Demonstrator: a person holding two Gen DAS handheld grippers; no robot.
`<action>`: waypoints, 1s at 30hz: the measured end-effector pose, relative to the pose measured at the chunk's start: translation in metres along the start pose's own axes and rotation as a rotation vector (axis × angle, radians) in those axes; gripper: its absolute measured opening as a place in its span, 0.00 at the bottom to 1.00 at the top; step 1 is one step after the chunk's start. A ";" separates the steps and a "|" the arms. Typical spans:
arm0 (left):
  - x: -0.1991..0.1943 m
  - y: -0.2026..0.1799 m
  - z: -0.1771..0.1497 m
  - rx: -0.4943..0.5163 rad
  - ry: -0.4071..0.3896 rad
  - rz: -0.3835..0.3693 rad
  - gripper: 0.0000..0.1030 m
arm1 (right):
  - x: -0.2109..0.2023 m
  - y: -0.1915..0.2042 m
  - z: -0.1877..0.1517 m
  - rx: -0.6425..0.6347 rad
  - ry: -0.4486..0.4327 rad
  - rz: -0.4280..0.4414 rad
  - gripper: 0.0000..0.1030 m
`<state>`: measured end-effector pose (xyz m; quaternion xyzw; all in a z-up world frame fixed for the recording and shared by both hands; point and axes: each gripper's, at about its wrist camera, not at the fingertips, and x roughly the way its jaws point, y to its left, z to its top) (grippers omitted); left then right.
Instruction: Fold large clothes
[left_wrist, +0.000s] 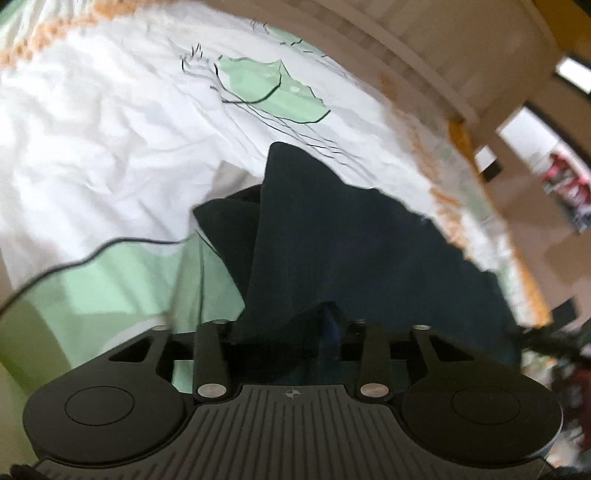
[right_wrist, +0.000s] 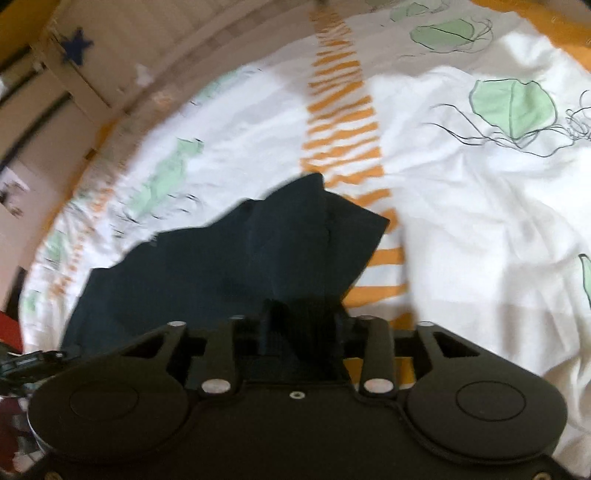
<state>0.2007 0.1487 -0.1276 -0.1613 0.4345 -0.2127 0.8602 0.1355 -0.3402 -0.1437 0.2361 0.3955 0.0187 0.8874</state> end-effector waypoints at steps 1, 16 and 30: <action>0.003 -0.003 0.001 0.019 -0.009 0.029 0.50 | 0.005 -0.001 0.000 0.000 0.004 -0.006 0.58; 0.036 0.018 0.023 -0.162 -0.060 -0.123 0.65 | 0.030 -0.012 -0.013 0.055 0.002 0.121 0.98; 0.010 0.018 0.052 -0.064 -0.260 0.053 0.65 | 0.037 -0.015 -0.010 0.054 -0.036 0.146 1.00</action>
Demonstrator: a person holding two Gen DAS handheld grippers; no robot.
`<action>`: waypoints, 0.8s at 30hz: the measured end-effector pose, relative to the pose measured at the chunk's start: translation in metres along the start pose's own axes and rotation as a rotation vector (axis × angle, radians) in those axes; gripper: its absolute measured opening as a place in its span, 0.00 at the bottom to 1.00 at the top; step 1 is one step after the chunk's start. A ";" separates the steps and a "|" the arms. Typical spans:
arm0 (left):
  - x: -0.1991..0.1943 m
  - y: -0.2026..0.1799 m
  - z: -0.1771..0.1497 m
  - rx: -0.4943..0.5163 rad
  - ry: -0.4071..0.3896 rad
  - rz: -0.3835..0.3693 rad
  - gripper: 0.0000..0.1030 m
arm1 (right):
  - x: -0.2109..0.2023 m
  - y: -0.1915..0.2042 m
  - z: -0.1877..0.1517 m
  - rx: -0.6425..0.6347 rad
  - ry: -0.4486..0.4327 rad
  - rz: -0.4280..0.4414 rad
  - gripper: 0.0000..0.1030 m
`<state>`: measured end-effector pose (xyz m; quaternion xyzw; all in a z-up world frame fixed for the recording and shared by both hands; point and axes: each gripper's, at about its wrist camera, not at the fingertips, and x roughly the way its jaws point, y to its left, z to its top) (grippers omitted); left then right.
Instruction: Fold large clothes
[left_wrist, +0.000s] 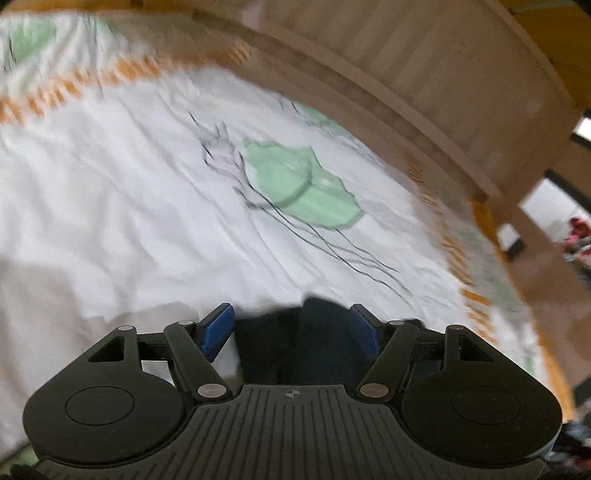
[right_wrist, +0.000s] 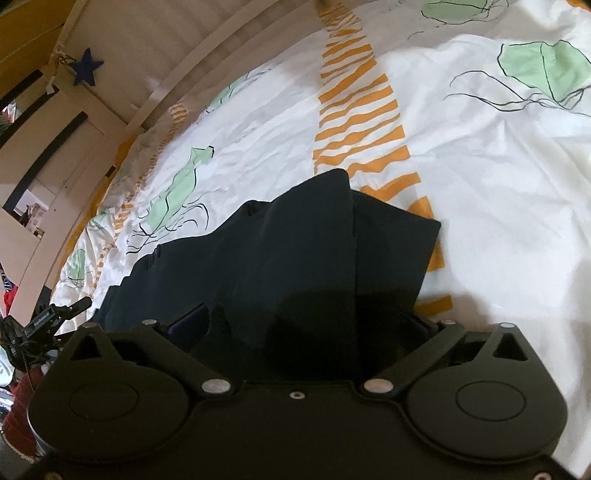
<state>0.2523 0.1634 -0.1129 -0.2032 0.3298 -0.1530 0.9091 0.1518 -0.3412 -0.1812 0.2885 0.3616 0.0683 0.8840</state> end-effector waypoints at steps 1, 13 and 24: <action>-0.006 -0.004 0.001 0.025 -0.014 0.018 0.66 | 0.001 0.000 0.000 -0.003 -0.002 0.000 1.00; -0.033 -0.107 -0.030 0.273 0.032 0.033 0.76 | 0.003 0.000 -0.001 -0.022 -0.021 0.001 1.00; 0.003 -0.167 -0.080 0.407 0.132 0.107 0.76 | 0.004 0.002 -0.003 -0.041 -0.028 -0.009 1.00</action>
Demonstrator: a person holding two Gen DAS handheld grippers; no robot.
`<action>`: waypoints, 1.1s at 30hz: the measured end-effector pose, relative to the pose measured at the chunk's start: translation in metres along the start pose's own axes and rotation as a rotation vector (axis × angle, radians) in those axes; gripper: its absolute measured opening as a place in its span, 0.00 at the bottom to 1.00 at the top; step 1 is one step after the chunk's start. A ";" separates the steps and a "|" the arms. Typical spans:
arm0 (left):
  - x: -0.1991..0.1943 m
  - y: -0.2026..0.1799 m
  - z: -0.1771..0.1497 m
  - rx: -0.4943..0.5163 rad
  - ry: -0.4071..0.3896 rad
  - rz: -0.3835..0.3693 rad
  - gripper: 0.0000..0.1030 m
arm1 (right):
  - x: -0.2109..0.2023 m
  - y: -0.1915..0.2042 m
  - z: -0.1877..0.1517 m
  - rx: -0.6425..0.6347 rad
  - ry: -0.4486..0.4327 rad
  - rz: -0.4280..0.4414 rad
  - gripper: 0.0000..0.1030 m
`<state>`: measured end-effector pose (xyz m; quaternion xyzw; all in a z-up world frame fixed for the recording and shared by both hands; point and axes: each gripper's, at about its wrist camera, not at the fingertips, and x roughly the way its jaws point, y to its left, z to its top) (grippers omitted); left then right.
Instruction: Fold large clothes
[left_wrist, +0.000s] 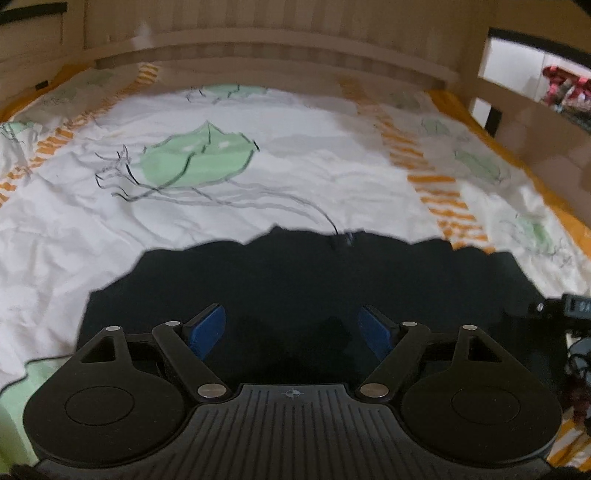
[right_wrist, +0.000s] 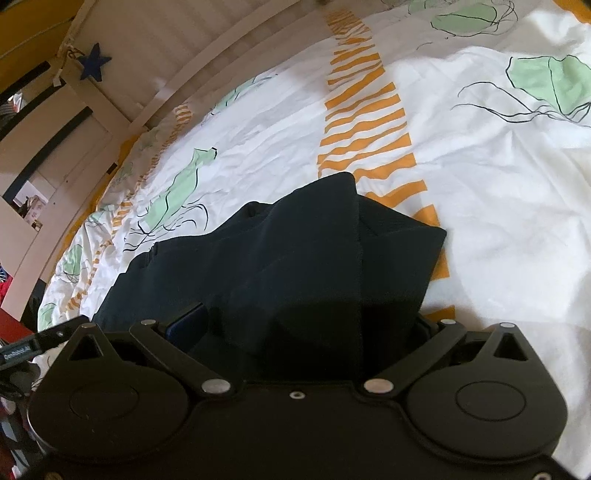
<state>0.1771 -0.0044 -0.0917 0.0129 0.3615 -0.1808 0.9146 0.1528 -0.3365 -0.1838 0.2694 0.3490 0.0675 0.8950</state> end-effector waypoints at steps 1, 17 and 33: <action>0.002 -0.004 -0.002 0.009 0.015 0.010 0.76 | 0.000 0.000 0.000 0.000 -0.001 0.000 1.00; 0.025 -0.016 -0.021 -0.004 0.048 0.140 1.00 | 0.001 0.003 -0.001 -0.021 -0.002 -0.018 1.00; 0.029 -0.014 -0.028 0.014 0.012 0.130 1.00 | 0.004 0.008 -0.003 -0.071 -0.004 -0.038 1.00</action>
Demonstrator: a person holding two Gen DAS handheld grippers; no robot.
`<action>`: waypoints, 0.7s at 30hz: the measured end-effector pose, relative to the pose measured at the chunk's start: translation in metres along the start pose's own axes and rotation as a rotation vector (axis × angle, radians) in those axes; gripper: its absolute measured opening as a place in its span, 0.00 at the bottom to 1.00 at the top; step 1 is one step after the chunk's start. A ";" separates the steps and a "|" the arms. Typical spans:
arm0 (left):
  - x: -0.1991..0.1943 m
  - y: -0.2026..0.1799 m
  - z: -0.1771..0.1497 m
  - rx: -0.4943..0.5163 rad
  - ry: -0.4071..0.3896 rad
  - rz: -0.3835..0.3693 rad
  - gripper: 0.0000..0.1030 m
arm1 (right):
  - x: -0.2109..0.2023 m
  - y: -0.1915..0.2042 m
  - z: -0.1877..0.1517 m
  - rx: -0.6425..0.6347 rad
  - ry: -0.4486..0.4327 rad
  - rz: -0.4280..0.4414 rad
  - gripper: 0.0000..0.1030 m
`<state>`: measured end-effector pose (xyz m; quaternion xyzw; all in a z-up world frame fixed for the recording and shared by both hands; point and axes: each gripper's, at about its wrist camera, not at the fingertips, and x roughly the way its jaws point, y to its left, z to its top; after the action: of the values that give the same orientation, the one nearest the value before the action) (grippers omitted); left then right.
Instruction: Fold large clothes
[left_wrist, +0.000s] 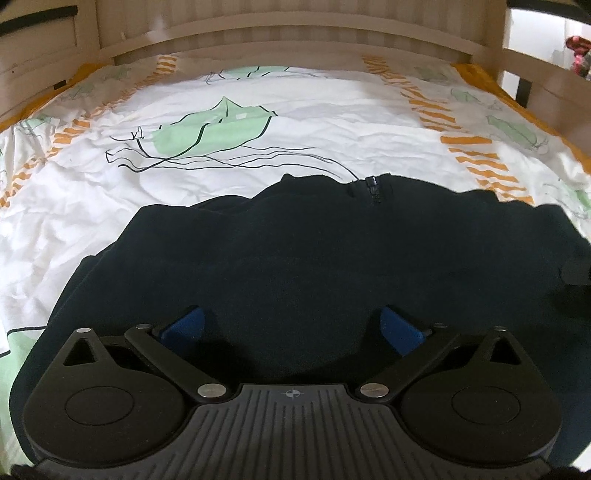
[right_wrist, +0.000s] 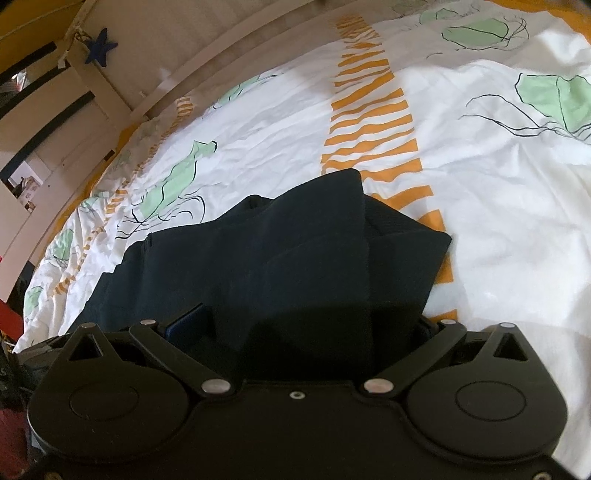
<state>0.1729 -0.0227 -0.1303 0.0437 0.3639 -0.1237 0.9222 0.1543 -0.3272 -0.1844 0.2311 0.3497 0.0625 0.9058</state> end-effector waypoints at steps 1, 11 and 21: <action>-0.002 0.000 0.000 -0.004 -0.002 -0.001 0.99 | 0.000 0.000 0.000 -0.002 0.000 0.000 1.00; -0.040 -0.008 -0.025 -0.002 -0.077 0.011 0.87 | 0.000 0.000 -0.002 -0.013 -0.003 0.002 1.00; -0.028 -0.013 -0.037 0.026 -0.089 0.029 0.90 | -0.002 0.001 -0.002 -0.020 0.009 0.006 1.00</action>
<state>0.1255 -0.0230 -0.1381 0.0556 0.3202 -0.1167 0.9385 0.1511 -0.3264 -0.1845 0.2227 0.3524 0.0700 0.9063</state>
